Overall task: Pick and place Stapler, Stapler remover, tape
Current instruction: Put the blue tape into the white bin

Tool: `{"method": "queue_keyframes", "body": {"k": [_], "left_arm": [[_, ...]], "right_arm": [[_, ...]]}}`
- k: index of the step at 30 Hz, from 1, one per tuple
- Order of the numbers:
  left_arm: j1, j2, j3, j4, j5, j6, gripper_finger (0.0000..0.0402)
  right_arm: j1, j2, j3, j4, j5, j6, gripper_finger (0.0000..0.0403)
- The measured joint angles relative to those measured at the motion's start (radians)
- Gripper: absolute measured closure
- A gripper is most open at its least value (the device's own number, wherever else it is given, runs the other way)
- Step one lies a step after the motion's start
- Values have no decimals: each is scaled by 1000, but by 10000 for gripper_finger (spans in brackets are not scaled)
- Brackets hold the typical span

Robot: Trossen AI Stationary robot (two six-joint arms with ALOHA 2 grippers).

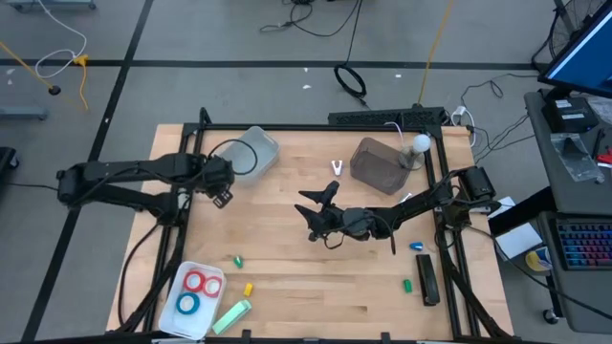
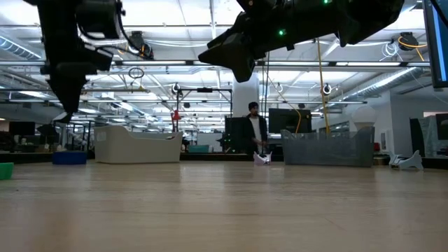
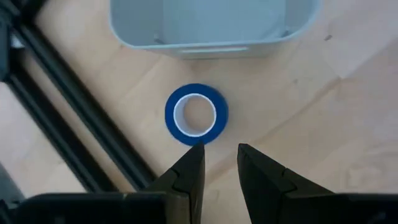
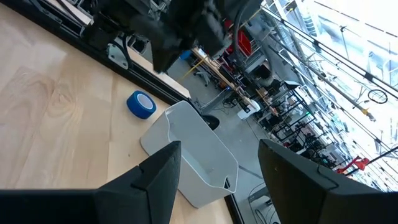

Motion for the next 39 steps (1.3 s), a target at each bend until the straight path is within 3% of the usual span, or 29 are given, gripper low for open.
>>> {"method": "queue_keyframes", "body": {"k": [7,17,23,29,39], "left_arm": [[166,13,-106,173,106,122,305],[324,66,-148,216,207,194,304],[346,133,-147,278,265,234,302],[347,219,-147,291,280,239,273],[351,246,-147,313,200,215,241]], "right_arm": [[0,0,0,0,3,0,195],[0,0,0,0,5,0,195],[0,0,0,0,46,0,195],[0,0,0,-7,52,0,195],[0,0,0,-7,52,-14,195]]}}
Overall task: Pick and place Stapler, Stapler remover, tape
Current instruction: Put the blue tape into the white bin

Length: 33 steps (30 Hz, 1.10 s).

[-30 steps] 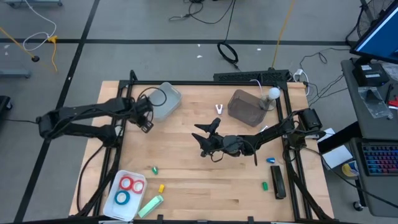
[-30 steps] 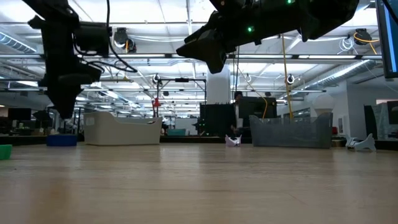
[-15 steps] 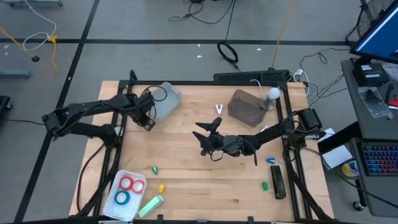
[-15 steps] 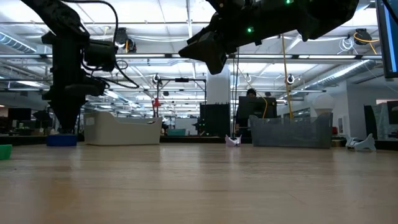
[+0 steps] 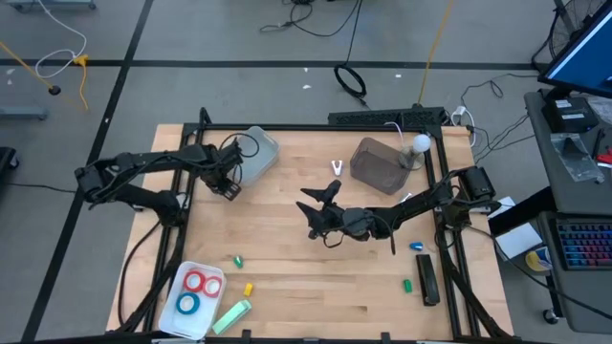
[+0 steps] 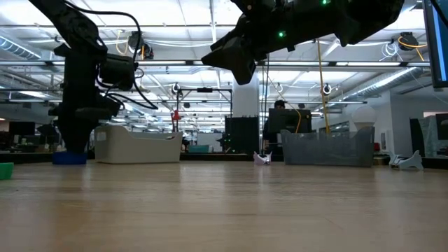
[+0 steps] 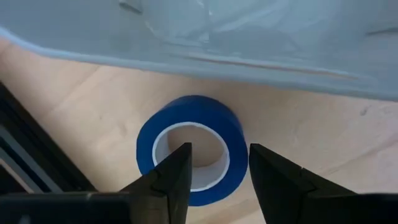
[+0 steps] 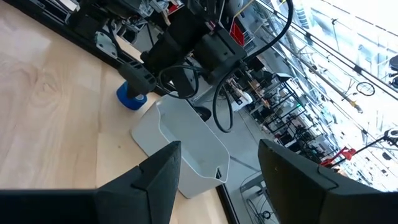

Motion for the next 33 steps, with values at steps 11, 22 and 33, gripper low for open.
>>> {"method": "queue_keyframes", "body": {"k": [11,22,33], "left_arm": [[-1,0,-116,116,55,-33,240],[-14,-48,-74,110,-21,-70,358],[-58,-188,65,-171,-26,-160,363]], "right_arm": [[0,0,0,0,0,-6,195],[-19,0,0,0,1,-4,195],[-19,0,0,0,0,-5,195]]}}
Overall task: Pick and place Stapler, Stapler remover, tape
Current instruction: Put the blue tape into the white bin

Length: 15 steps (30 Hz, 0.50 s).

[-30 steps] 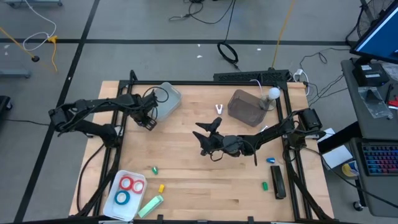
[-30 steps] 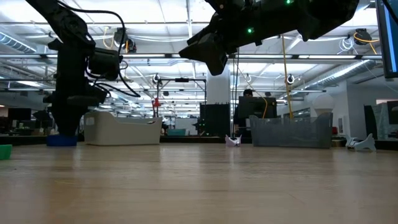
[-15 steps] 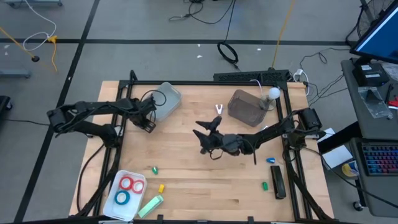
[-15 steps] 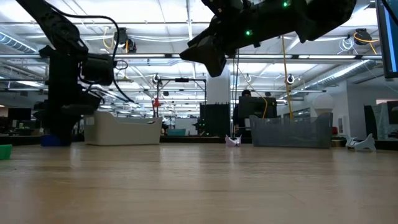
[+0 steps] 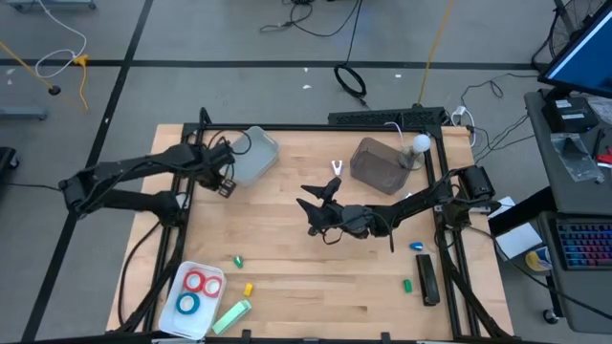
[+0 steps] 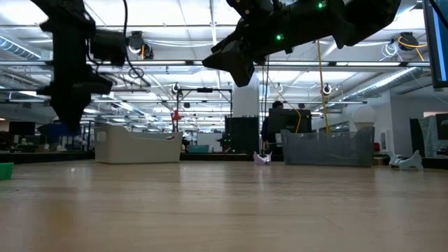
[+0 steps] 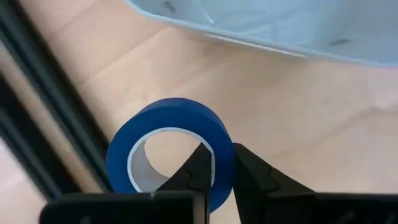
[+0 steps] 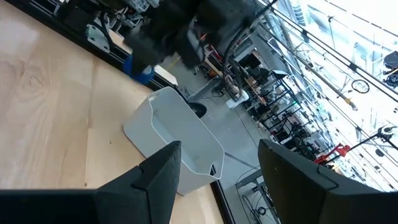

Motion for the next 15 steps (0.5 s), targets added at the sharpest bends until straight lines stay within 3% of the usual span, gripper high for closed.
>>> {"method": "queue_keyframes", "body": {"k": [7,15], "left_arm": [[-155,-111,139,-167,135,-125,366],[-458,-154,205,-220,303,-395,366]], "right_arm": [[0,0,0,0,0,0,195],[0,0,0,0,0,0,195]]}}
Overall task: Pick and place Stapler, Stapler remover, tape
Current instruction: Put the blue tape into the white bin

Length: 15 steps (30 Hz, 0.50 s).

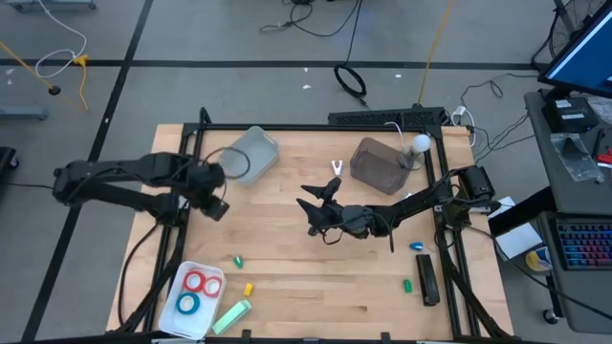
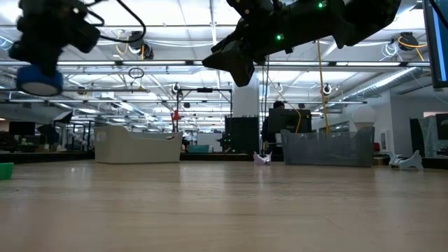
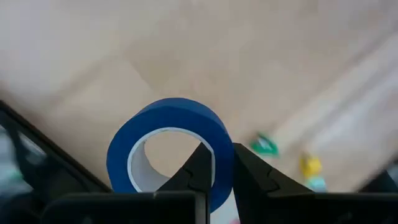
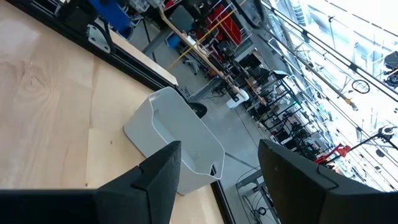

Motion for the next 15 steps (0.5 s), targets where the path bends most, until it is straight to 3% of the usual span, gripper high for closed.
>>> {"method": "queue_keyframes", "body": {"k": [8,15], "left_arm": [[-338,10,10,147,66,-333,362],[-594,43,10,398,-18,-566,366]], "right_arm": [[0,0,0,0,0,3,195],[0,0,0,0,0,30,195]]}}
